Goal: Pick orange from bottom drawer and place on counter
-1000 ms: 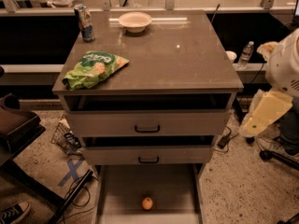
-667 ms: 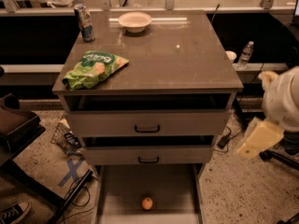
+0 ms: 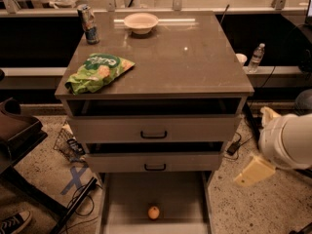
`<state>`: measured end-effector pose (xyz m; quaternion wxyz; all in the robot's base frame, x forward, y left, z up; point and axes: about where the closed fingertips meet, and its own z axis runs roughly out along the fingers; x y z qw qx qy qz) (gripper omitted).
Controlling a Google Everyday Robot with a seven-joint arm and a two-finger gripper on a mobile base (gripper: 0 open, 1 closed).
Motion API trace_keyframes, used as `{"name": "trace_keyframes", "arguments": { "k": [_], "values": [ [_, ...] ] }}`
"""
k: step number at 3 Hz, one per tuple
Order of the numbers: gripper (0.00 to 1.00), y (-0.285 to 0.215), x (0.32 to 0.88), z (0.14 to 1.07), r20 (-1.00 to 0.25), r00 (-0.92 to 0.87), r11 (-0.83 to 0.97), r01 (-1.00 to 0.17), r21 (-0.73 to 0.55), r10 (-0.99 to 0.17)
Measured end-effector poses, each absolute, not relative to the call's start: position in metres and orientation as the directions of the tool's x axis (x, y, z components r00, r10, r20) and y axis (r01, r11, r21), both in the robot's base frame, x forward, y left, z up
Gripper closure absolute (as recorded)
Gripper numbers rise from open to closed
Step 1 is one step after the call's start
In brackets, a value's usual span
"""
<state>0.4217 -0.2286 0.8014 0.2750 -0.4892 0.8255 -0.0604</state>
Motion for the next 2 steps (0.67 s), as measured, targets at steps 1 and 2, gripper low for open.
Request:
{"name": "trace_keyframes", "arguments": {
  "k": [1, 2],
  "values": [
    [0.0, -0.228, 0.424, 0.805, -0.398, -0.366, 0.514, -0.772, -0.374, -0.841],
    [0.0, -0.214, 0.43, 0.77, -0.412, -0.373, 0.514, -0.798, -0.315, -0.832]
  ]
}}
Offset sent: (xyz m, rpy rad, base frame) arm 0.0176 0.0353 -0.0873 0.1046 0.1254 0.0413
